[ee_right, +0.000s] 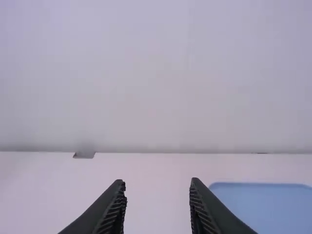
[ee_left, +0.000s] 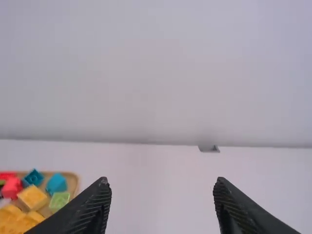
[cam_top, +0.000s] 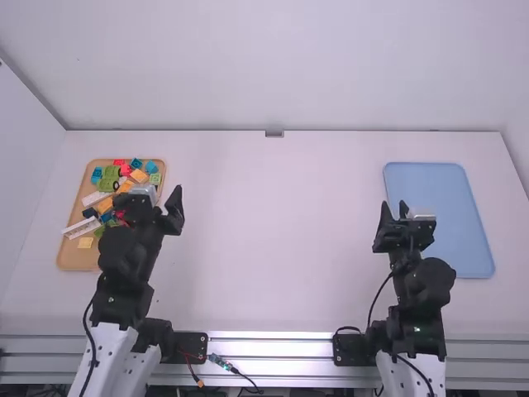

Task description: Assemble lego blocks to make yellow taxi

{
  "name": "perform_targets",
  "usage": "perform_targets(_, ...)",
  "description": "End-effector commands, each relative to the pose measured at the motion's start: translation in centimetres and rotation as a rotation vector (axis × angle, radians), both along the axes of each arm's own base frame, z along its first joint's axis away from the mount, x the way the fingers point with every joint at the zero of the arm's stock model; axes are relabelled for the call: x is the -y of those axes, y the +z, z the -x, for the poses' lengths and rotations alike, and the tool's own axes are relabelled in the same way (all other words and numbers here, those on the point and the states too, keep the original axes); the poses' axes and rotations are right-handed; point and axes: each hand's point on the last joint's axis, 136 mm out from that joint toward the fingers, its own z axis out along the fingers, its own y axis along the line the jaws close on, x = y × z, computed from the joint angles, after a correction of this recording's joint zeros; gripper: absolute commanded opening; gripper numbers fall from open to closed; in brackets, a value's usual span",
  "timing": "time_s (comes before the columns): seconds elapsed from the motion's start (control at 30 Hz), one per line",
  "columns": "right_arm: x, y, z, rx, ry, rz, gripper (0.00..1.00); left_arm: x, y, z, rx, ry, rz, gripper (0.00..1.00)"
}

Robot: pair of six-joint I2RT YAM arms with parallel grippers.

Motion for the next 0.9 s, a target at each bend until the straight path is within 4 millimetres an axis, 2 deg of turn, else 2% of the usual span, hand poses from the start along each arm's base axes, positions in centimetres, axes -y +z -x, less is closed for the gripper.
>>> perform_targets(0.0,-0.1,1.8,-0.1,0.019,0.007,0.008,0.37,0.3,1.8,-0.4,0.016,-0.012,0.023,0.6)
perform_targets(0.13,-0.1,1.8,-0.5,-0.024,0.008,0.019,0.41,0.4,1.8,-1.5,-0.027,-0.014,0.022,0.67)
perform_targets(0.47,-0.1,6.1,-2.2,0.019,0.01,-0.044,0.55,0.5,-1.1,-4.1,-0.112,-0.012,0.019,0.82)
perform_targets(0.57,-1.2,7.3,-3.0,0.012,0.07,-0.032,0.61,0.5,-2.3,-4.7,-0.149,-0.009,0.021,0.87)
perform_targets(0.73,-2.6,7.3,-3.9,-0.047,0.123,-0.021,0.68,0.4,-3.6,-5.3,-0.19,0.005,0.061,0.91)
perform_targets(0.87,-2.6,7.0,-4.8,-0.102,0.102,-0.002,0.73,-0.1,-4.6,-5.7,-0.219,0.038,0.058,0.94)
